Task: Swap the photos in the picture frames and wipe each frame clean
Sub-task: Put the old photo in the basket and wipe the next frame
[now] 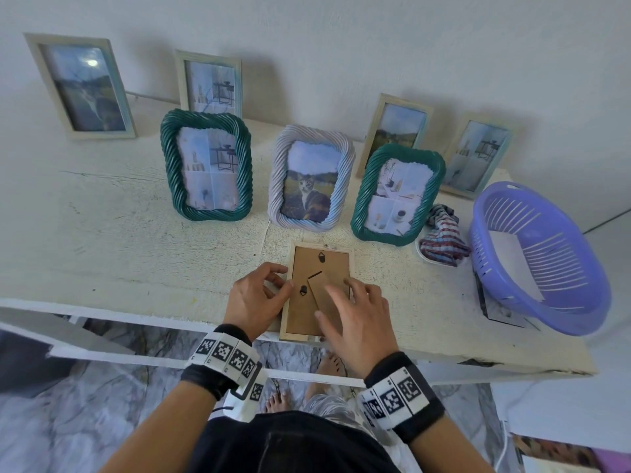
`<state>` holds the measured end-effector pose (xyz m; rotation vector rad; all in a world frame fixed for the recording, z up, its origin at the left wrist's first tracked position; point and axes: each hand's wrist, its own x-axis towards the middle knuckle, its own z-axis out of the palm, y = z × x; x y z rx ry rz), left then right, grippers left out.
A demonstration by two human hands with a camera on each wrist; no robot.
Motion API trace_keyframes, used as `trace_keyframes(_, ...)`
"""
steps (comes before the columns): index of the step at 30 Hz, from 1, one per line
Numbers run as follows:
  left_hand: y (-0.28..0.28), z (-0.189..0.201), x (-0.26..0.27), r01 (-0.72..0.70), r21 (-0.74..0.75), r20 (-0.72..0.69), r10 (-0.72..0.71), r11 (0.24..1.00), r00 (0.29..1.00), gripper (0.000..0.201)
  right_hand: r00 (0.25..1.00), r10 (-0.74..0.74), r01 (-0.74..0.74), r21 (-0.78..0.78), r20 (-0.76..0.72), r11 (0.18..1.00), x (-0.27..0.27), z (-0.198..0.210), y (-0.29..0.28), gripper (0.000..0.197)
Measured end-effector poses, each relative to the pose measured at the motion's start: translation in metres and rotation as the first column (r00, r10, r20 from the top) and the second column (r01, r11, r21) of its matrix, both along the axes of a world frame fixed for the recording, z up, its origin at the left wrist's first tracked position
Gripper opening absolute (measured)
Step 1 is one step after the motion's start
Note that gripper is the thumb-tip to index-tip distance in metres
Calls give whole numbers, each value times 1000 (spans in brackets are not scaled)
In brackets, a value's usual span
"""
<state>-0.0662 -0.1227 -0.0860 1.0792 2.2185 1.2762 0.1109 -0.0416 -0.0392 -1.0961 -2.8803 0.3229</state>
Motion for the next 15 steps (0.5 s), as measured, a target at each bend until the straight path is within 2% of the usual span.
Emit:
trace_keyframes(3, -1, 0, 0, 9, 18, -1, -9, 1000, 1000, 15, 997, -7, 5, 30, 76, 1000, -14, 1, 0, 39)
trace_keyframes(6, 0, -2, -1, 8, 19, 1, -8, 1000, 1000, 15, 998, -47, 47, 5, -28, 999, -23, 0, -2, 26)
trace_keyframes(8, 0, -2, -1, 3, 24, 17, -4, 1000, 1000, 14, 994, -78, 82, 49, -74, 995, -26, 3, -3, 22)
trace_keyframes(12, 0, -1, -1, -5, 18, 36, 5, 1000, 999, 14, 987, -125, 136, 106, -105, 985, -14, 11, 6, 23)
trace_keyframes(15, 0, 0, 0, -8, 9, 44, 7, 1000, 999, 14, 967, -232, 236, 29, -102, 971, 14, 15, 24, 34)
